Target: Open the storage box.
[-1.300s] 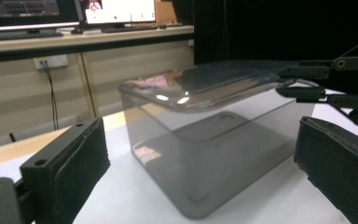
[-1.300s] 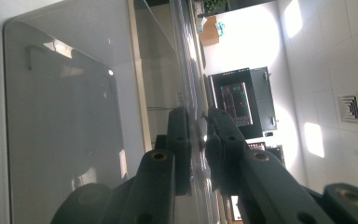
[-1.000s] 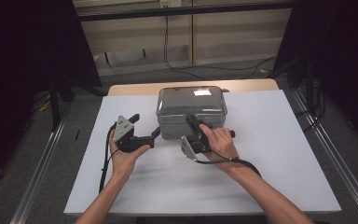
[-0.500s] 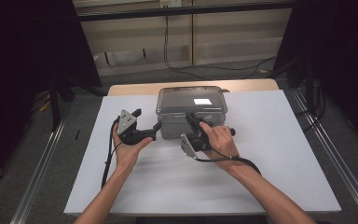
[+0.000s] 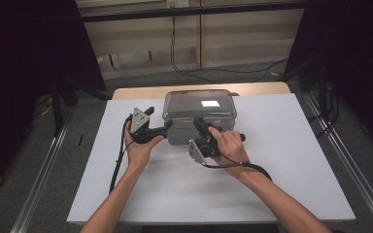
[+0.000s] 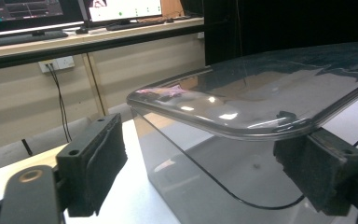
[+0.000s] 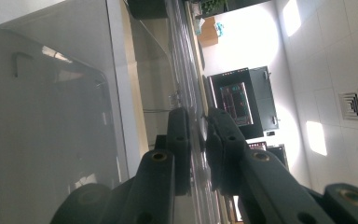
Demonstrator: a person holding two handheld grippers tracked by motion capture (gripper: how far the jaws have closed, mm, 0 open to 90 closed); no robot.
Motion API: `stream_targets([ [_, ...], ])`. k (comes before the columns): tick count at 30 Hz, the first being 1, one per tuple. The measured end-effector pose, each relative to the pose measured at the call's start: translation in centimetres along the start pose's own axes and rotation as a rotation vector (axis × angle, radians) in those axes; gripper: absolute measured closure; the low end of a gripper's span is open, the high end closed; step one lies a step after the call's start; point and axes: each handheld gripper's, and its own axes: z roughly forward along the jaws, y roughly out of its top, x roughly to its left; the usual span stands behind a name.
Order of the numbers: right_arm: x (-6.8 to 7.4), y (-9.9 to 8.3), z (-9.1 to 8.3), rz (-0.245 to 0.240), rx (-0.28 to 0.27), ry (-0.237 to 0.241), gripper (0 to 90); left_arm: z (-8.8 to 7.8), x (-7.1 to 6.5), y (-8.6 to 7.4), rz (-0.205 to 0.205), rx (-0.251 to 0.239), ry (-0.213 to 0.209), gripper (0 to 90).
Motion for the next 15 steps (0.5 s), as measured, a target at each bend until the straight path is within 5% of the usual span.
stream_targets([
  [5, -0.1, -0.1, 0.1, 0.021, -0.003, -0.007, 73.0, 0.1, -0.1, 0.0, -0.002, -0.004, -0.017, 21.0],
  [7, -0.4, -0.5, 0.1, 0.076, -0.014, -0.002, 58.3, 0.1, -0.1, 0.0, 0.0, 0.002, -0.022, 21.1],
  [15, -0.6, -2.1, -0.5, 0.198, -0.017, 0.025, 46.5, 0.4, -0.4, -0.2, 0.019, 0.018, -0.027, 22.1],
])
